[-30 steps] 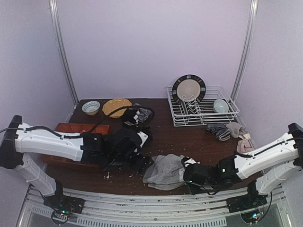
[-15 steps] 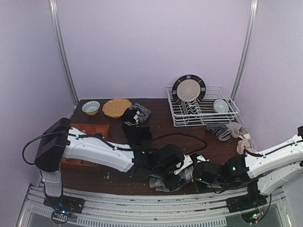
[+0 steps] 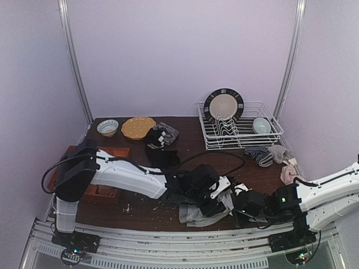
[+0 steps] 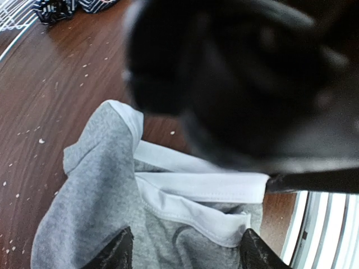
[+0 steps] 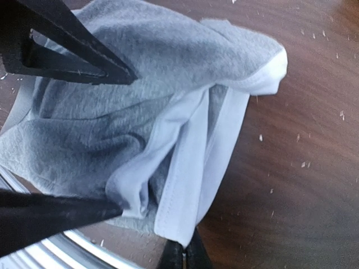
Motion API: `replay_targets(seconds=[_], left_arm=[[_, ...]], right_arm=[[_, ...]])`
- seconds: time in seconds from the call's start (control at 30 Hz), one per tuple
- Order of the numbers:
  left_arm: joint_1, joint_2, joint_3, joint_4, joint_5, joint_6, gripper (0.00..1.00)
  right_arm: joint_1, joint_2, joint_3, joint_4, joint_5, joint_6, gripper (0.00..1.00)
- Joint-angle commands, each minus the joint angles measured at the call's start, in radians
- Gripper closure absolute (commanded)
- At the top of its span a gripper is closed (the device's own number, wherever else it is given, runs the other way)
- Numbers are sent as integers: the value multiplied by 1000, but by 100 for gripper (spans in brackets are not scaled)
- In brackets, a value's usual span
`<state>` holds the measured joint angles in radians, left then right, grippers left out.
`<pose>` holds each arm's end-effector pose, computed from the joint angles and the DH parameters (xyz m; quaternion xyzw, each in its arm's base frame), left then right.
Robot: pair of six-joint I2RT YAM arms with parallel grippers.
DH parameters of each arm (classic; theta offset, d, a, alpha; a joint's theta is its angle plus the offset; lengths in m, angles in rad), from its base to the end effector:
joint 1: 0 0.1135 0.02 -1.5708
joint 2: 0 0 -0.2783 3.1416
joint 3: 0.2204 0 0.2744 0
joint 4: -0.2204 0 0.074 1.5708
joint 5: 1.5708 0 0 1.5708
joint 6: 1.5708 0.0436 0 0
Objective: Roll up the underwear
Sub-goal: Pick up the underwear from the center of the board.
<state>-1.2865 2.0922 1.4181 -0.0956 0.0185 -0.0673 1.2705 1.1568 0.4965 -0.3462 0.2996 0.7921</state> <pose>0.1366 -0.4703 0.1527 0.5302 0.7529 -0.2509 0.2986 0.0768 0.2046 0.1537 -0.1846 0.9325 0.1626 0.2644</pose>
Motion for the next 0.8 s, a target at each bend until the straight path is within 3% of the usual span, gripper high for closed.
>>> replay_targets(seconds=[0.0, 0.17, 0.27, 0.33, 0.43, 0.47, 0.6, 0.77], left_arm=[[1, 57, 18, 24, 101, -10, 37], [1, 70, 5, 40, 155, -15, 35], [2, 83, 11, 39, 183, -14, 40], [3, 96, 21, 39, 202, -13, 53], [3, 103, 32, 31, 198, -14, 94], [3, 90, 26, 32, 179, -15, 100], [28, -81, -123, 131, 42, -64, 100], [95, -511, -380, 216, -53, -119, 100]], right_arm=[[1, -37, -13, 38, 26, 10, 100], [0, -41, -12, 37, 31, 14, 100], [0, -40, -15, 39, 38, 17, 100], [0, -42, -15, 41, 40, 17, 100], [1, -49, -12, 36, 46, 18, 100], [1, -53, -9, 31, 51, 18, 100], [1, -88, 21, -32, 87, 4, 100], [-6, -220, 145, -225, 206, -81, 100]])
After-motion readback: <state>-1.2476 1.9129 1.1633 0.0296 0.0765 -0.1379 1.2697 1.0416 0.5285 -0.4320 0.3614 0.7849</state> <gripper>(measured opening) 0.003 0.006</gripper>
